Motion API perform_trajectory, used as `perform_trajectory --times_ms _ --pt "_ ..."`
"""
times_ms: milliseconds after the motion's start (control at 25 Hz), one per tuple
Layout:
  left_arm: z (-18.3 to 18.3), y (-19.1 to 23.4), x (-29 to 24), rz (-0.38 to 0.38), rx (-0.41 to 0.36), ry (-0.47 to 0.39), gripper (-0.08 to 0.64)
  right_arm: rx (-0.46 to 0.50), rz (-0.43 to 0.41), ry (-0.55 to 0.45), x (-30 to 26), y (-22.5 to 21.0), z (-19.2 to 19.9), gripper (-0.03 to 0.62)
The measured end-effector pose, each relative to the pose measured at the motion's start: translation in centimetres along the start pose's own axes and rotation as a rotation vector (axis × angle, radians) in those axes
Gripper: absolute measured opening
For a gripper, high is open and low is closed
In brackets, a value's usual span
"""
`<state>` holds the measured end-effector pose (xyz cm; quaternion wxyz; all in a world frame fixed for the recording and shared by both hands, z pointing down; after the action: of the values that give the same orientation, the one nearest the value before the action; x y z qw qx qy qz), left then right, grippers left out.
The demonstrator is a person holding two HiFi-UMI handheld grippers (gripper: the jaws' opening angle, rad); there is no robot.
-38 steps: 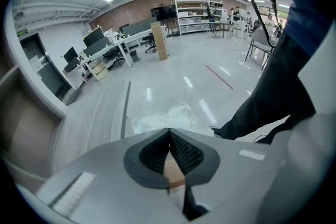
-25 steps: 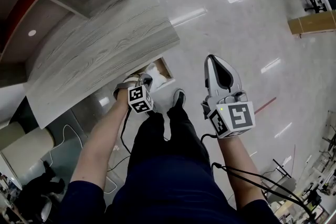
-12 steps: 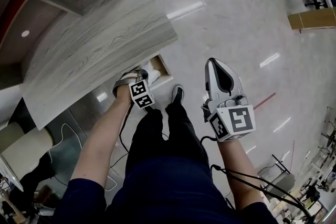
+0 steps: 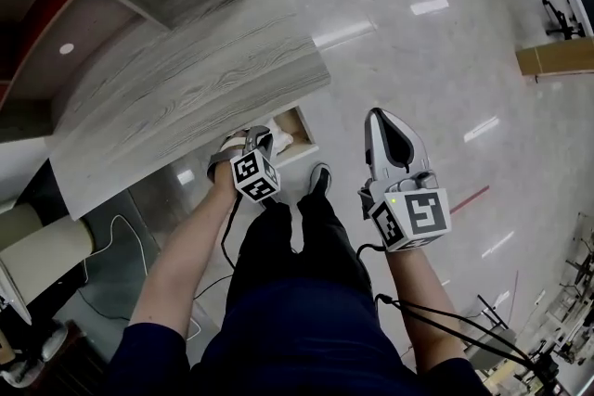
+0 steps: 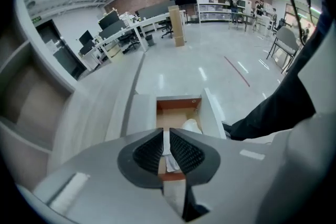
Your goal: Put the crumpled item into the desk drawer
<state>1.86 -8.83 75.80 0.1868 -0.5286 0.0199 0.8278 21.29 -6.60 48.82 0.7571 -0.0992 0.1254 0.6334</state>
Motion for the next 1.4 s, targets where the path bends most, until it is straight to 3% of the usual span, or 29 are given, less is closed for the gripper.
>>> perform_trajectory --times_ms 240,520,800,1000,1160,1400 --pt "-1.7 4.2 6.2 -0.117 0.151 -0.160 0.009 0.036 -0.040 -0.032 -0.4 1.9 -2.2 0.006" --pt "-6.7 10.9 16.7 -0.283 0.272 -0.431 0.009 0.083 -0.054 -0.125 -1.1 2.7 -6.1 0.006" --pt "-12.3 13.5 28.5 -0.359 0.401 -0.727 0.006 0.112 -0.056 -0.222 -0.6 3.5 -11.2 0.006" --pt "-15.1 14.3 35.6 -0.391 0.452 -0.910 0.005 0.143 -0.082 -0.305 -0.1 4.7 -15.4 0.006" --pt "-15.1 14.5 39.3 -0.402 0.529 -1.003 0.005 0.172 -0.102 -0.364 0.7 6.0 -18.3 0.006" --pt "-14.3 15.5 43.6 -0.472 0.599 -1.076 0.004 0.225 -0.148 -0.441 1.9 8.4 -22.1 0.006"
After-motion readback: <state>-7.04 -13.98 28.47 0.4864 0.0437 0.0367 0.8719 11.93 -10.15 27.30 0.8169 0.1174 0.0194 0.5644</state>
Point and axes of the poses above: the fingertips, and each gripper's own axes: x backward along the fingers, y to its left, z out of its underside, the point moved 4 cm from there along x, backward along the fingers, and after that the axes turned 13 degrees about x, right-handed, at the moved point
